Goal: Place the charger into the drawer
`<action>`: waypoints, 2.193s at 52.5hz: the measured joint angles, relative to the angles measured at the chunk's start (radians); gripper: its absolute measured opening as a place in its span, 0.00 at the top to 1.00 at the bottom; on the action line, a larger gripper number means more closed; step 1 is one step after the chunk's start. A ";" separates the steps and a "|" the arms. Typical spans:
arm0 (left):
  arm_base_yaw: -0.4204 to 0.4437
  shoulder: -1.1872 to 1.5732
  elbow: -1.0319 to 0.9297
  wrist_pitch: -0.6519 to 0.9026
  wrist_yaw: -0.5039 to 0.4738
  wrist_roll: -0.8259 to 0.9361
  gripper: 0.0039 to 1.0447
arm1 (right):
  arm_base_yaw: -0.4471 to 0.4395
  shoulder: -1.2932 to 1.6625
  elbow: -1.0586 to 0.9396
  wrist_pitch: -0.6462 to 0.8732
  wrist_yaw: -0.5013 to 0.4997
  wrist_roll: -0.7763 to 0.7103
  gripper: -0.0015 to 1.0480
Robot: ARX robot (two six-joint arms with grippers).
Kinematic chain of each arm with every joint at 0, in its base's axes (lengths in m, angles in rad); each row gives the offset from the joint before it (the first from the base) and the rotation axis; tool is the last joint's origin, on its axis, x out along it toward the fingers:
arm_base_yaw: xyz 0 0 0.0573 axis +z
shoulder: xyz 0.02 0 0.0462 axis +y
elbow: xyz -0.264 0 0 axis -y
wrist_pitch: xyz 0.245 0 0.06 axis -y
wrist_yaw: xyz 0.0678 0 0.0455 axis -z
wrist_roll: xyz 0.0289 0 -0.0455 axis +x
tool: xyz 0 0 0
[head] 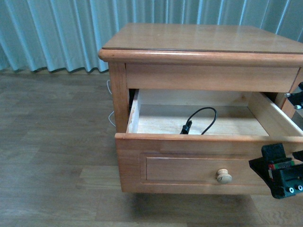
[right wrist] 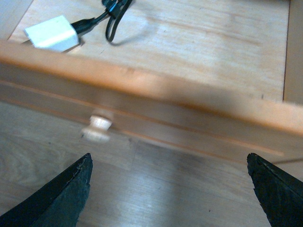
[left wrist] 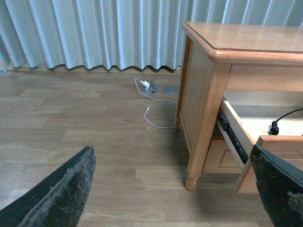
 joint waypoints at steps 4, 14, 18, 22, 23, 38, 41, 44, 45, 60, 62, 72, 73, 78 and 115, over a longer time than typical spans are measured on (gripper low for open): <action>0.000 0.000 0.000 0.000 0.000 0.000 0.05 | 0.011 0.068 0.037 0.025 0.015 0.008 0.08; 0.000 0.000 0.000 0.000 0.000 0.000 0.05 | 0.031 0.184 0.150 0.081 0.048 0.032 0.08; 0.000 0.000 0.000 0.000 0.000 0.000 0.05 | 0.039 0.233 0.197 0.124 0.076 0.050 0.08; 0.000 0.000 0.000 0.000 0.000 0.000 0.05 | 0.045 0.278 0.243 0.163 0.095 0.076 0.08; 0.000 0.000 0.000 0.000 0.000 0.000 0.05 | 0.047 0.291 0.254 0.178 0.096 0.087 0.08; 0.000 0.000 0.000 0.000 0.000 0.000 0.05 | 0.072 0.445 0.400 0.326 0.133 0.177 0.08; 0.000 0.000 0.000 0.000 0.000 0.000 0.05 | 0.075 0.474 0.426 0.350 0.149 0.190 0.08; 0.000 0.000 0.000 0.000 0.000 0.000 0.05 | 0.076 0.500 0.450 0.371 0.164 0.201 0.08; 0.000 0.000 0.000 0.000 0.000 0.000 0.05 | 0.077 0.510 0.459 0.379 0.167 0.207 0.08; 0.000 0.000 0.000 0.000 0.000 0.000 0.05 | 0.082 0.594 0.512 0.489 0.276 0.235 0.08; 0.000 0.000 0.000 0.000 0.000 0.000 0.05 | 0.083 0.601 0.516 0.496 0.288 0.236 0.08; 0.000 0.000 0.000 0.000 0.000 0.000 0.05 | 0.083 0.623 0.528 0.531 0.309 0.230 0.08; 0.000 0.000 0.000 0.000 0.000 0.000 0.05 | 0.083 0.626 0.528 0.534 0.311 0.228 0.08; 0.000 0.000 0.000 0.000 0.000 0.000 0.05 | 0.083 0.629 0.529 0.536 0.314 0.224 0.08; 0.000 0.000 0.000 0.000 0.000 0.000 0.05 | -0.054 0.058 0.145 0.212 0.006 0.193 0.08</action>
